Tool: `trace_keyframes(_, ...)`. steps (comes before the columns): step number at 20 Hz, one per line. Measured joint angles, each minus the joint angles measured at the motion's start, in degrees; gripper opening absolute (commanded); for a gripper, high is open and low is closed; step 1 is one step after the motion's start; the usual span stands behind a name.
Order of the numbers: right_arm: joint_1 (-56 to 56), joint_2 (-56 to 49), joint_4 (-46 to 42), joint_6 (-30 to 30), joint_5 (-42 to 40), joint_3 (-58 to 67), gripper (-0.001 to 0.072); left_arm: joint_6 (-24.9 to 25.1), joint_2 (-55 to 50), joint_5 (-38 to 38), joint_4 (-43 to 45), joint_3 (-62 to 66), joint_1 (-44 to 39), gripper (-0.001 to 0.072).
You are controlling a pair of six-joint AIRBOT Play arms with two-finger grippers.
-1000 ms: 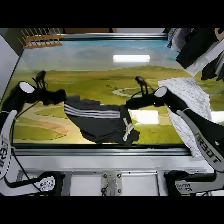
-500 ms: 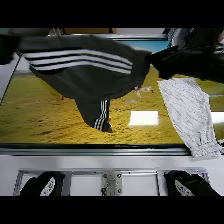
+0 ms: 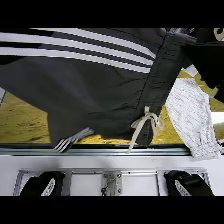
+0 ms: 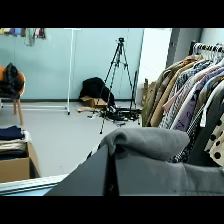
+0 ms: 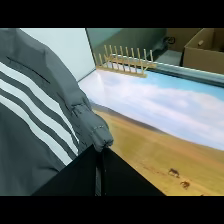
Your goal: Fold the clothes and pants, and hang the long-sleeved shirts on hangers.
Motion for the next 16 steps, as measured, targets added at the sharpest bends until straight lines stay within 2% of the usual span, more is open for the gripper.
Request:
trace_keyframes(3, 0.0, -2.5, -1.4, 6.5, 2.6, -0.2, 0.0014, -0.2, -8.1, -3.8, 0.0, 3.9, -0.1, 0.0005)
trace_keyframes(7, 0.0, -11.3, -8.2, 12.7, 7.9, -2.1, 0.0015, -0.2, -22.1, -6.8, 0.2, 3.4, -0.7, 0.0004)
trace_keyframes(10, -0.1, -20.9, -16.8, 14.6, 8.7, -3.3, 0.0015, 1.2, -33.4, -3.7, 0.3, 1.4, -3.0, 0.0004)
trace_keyframes(14, -1.9, -32.3, -24.2, 16.3, 3.2, -3.7, 0.0016, 5.0, -48.0, 1.2, 0.5, 4.3, -7.4, 0.0006)
trace_keyframes(15, -2.8, -34.2, -25.0, 16.9, 1.6, -3.8, 0.0022, 5.5, -50.8, 1.5, 0.5, 5.9, -8.1, 0.0166)
trace_keyframes(16, -3.8, -36.0, -25.6, 17.4, -0.1, -3.8, 0.0084, 5.9, -53.6, 1.4, 0.5, 7.8, -8.7, 0.0529)
